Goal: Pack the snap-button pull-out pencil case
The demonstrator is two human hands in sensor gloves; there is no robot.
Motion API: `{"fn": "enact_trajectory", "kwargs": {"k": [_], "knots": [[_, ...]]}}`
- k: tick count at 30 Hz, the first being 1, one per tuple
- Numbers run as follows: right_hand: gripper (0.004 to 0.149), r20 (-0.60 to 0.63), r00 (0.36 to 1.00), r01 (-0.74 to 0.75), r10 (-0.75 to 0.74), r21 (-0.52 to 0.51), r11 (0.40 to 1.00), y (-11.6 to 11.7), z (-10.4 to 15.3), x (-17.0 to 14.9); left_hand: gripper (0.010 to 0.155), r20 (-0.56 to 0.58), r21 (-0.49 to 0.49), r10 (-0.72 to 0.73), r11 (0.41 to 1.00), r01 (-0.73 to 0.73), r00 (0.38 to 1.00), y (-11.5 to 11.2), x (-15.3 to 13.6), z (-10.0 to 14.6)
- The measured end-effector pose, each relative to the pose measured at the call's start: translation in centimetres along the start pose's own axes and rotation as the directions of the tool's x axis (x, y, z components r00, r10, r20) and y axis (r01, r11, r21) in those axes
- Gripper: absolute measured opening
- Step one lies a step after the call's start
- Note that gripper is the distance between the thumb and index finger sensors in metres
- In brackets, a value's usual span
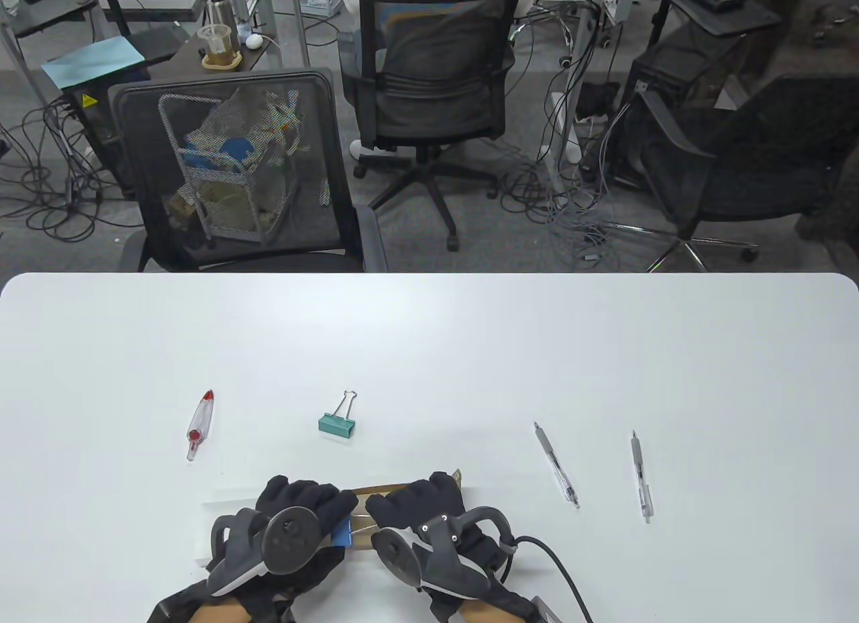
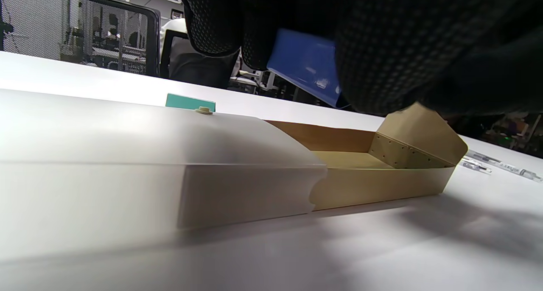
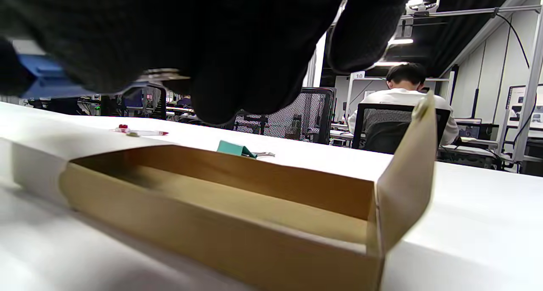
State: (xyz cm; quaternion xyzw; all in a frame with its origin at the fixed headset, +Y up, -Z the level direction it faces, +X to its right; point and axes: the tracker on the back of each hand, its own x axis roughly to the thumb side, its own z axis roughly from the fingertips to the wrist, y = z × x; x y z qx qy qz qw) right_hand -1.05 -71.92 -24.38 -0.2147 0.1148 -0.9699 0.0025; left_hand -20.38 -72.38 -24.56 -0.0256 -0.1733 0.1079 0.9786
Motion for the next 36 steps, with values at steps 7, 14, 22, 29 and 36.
{"fn": "enact_trajectory", "kwargs": {"k": [7, 14, 22, 29, 36], "knots": [[0.05, 0.017, 1.0, 0.006, -0.006, -0.003, 1.0, 0.4, 0.2, 0.2, 0.076, 0.015, 0.0, -0.006, 1.0, 0.006, 1.0, -0.1, 0.1, 0.0], [0.05, 0.004, 1.0, 0.001, -0.001, -0.035, 0.999, 0.3, 0.3, -0.4, 0.094, -0.042, -0.068, 0.051, 0.996, -0.054, 0.998, 0.8, -2.3, -0.2], [0.05, -0.015, 0.999, -0.042, 0.041, -0.034, 0.999, 0.5, 0.3, -1.1, 0.101, -0.267, -0.326, -0.03, 0.943, -0.061, 0.963, 0.0, -8.1, -1.2], [0.05, -0.025, 0.989, -0.143, 0.143, -0.013, 0.99, 0.1, 0.3, -0.9, 0.091, -0.273, -0.338, -0.028, 0.939, -0.069, 0.962, -0.9, -9.1, -1.8], [0.048, 0.001, 0.962, -0.27, 0.272, 0.111, 0.956, 0.8, -1.0, 0.5, 0.091, -0.278, -0.343, -0.018, 0.936, -0.081, 0.96, -1.0, -9.1, -1.8]]}}
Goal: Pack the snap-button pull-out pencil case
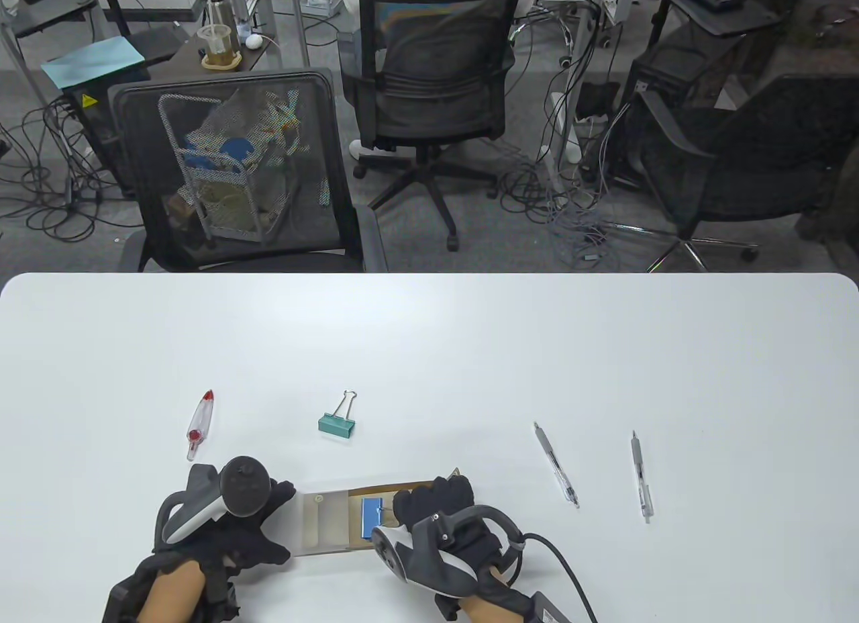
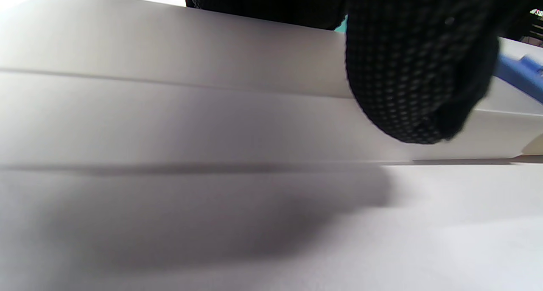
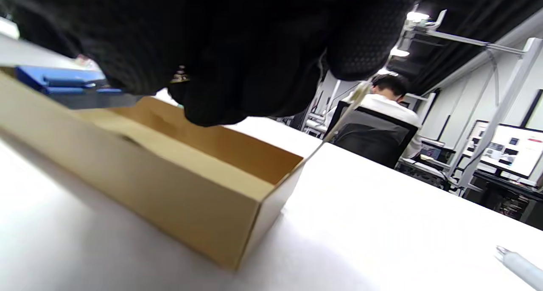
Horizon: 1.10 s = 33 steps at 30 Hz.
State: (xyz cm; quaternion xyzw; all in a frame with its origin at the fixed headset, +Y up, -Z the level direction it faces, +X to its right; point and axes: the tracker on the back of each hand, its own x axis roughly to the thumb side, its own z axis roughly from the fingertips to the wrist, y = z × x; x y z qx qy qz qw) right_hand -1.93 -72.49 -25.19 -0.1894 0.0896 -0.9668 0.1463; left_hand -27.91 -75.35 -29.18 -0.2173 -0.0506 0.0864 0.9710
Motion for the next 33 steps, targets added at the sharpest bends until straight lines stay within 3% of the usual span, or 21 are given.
{"fn": "enact_trajectory", "kwargs": {"k": [2, 10, 17, 22, 33], "knots": [[0.048, 0.006, 1.0, -0.004, 0.004, 0.015, 1.0, 0.2, -0.6, 0.8, 0.091, 0.003, 0.002, -0.003, 1.0, 0.003, 1.0, 0.0, 0.0, 0.0], [0.046, 0.034, 0.966, 0.253, -0.256, 0.079, 0.964, 1.1, -3.2, 2.7, 0.092, 0.004, -0.003, 0.009, 1.0, -0.009, 1.0, 0.0, 0.0, 0.0], [0.044, -0.024, 0.926, 0.378, -0.378, 0.124, 0.918, 1.9, -4.1, 2.7, 0.092, 0.005, -0.003, 0.008, 1.0, -0.008, 1.0, -0.1, 0.0, 0.0], [0.043, -0.059, 0.916, 0.4, -0.396, 0.184, 0.898, 2.5, -4.5, 2.6, 0.093, 0.004, -0.006, 0.013, 1.0, -0.013, 1.0, -0.1, -0.1, 0.0], [0.048, -0.009, 0.926, 0.372, -0.376, 0.175, 0.912, 2.8, -4.0, 2.2, 0.093, 0.003, -0.009, 0.021, 1.0, -0.021, 1.0, 0.0, -0.2, -0.1]]}}
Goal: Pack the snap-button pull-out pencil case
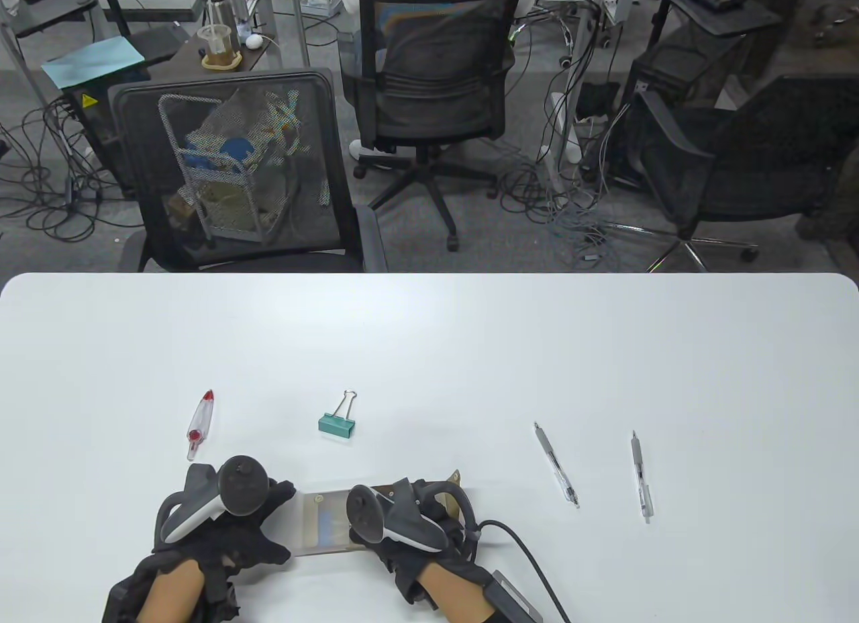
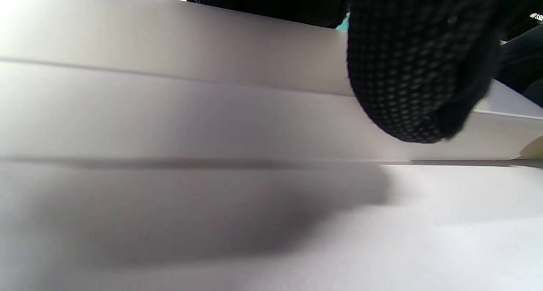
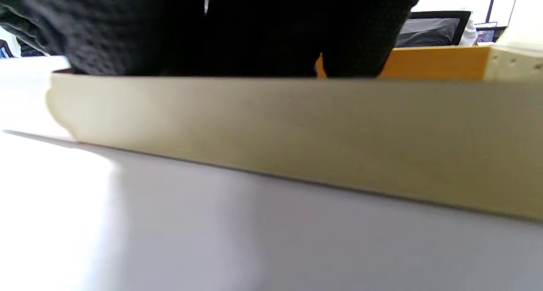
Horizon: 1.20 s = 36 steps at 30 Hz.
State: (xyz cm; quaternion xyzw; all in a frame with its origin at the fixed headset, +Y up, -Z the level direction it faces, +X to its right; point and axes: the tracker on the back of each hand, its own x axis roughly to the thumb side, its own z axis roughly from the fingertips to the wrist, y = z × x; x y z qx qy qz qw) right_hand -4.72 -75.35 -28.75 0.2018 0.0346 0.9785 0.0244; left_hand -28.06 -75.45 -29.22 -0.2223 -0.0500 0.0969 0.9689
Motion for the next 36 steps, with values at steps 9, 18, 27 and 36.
{"fn": "enact_trajectory", "kwargs": {"k": [9, 18, 27, 36], "knots": [[0.058, -0.028, 1.0, -0.014, 0.006, -0.276, 0.961, -4.5, 3.7, -3.4, 0.092, -0.001, -0.004, 0.006, 1.0, -0.006, 1.0, 0.0, 0.0, 0.0], [0.078, -0.176, 0.984, -0.039, -0.028, -0.369, 0.929, -3.8, 6.7, -10.0, 0.092, -0.003, -0.005, 0.005, 1.0, -0.005, 1.0, 0.0, -0.1, 0.0], [0.078, -0.184, 0.982, -0.034, -0.03, -0.339, 0.94, -2.9, 6.6, -10.9, 0.093, -0.006, -0.003, -0.011, 1.0, 0.011, 1.0, 0.1, 0.1, 0.1], [0.078, -0.179, 0.982, -0.008, -0.06, -0.354, 0.935, -3.0, 6.7, -11.5, 0.098, -0.015, 0.081, 0.094, 0.992, -0.092, 0.996, 3.1, 2.2, 0.1]]}}
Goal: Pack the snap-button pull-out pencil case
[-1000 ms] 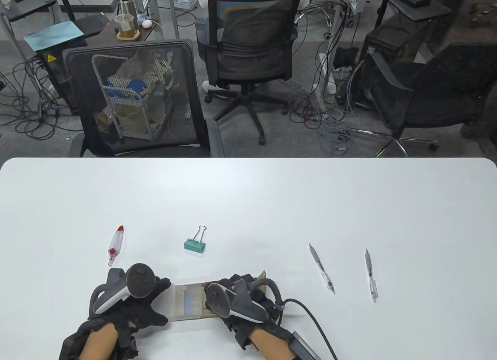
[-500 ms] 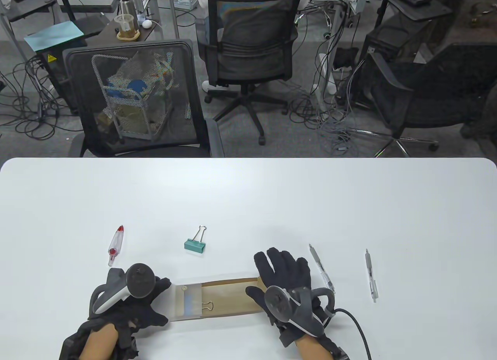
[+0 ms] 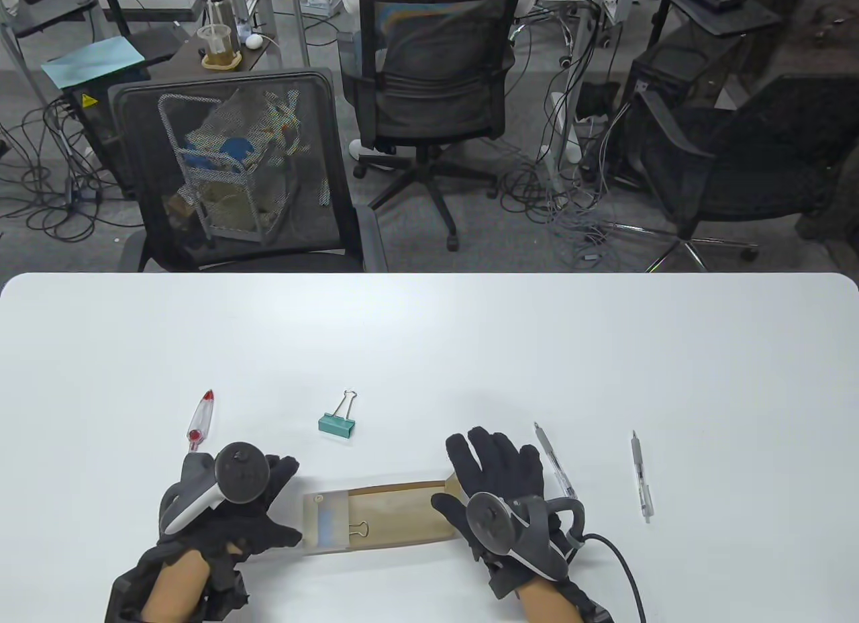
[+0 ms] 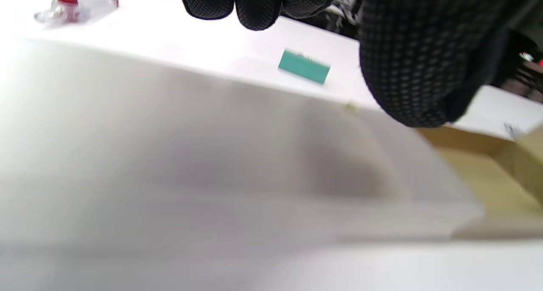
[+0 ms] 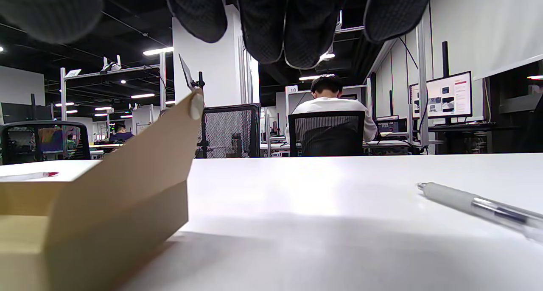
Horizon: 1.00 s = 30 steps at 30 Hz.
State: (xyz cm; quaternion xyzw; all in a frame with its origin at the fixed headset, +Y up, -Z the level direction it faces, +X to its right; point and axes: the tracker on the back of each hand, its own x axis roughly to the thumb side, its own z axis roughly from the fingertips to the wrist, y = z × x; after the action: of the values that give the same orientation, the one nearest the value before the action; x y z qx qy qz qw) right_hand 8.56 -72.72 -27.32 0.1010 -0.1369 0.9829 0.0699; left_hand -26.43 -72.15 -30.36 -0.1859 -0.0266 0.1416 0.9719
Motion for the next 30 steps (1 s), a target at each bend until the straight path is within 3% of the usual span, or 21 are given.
{"fn": "enact_trajectory", "kwargs": {"k": [7, 15, 21, 30], "knots": [[0.079, 0.027, 1.0, -0.014, 0.015, -0.007, 1.0, 0.1, 0.3, 0.7, 0.091, -0.275, 0.129, -0.04, 0.988, 0.078, 0.961, 2.4, 5.8, -4.3], [0.079, 0.037, 0.999, 0.008, -0.008, -0.004, 1.0, 0.1, 0.4, 0.7, 0.086, -0.503, 0.04, -0.173, 0.974, 0.223, 0.847, 1.3, 9.5, -11.1], [0.078, 0.04, 0.999, 0.014, -0.013, -0.013, 1.0, 0.2, 0.5, 0.7, 0.086, -0.582, -0.028, -0.253, 0.956, 0.292, 0.773, 0.3, 9.9, -13.7], [0.078, 0.044, 0.999, 0.013, -0.013, -0.01, 1.0, 0.0, 0.5, 0.8, 0.072, -0.581, -0.069, -0.262, 0.959, 0.274, 0.771, -0.9, 9.6, -14.8]]}}
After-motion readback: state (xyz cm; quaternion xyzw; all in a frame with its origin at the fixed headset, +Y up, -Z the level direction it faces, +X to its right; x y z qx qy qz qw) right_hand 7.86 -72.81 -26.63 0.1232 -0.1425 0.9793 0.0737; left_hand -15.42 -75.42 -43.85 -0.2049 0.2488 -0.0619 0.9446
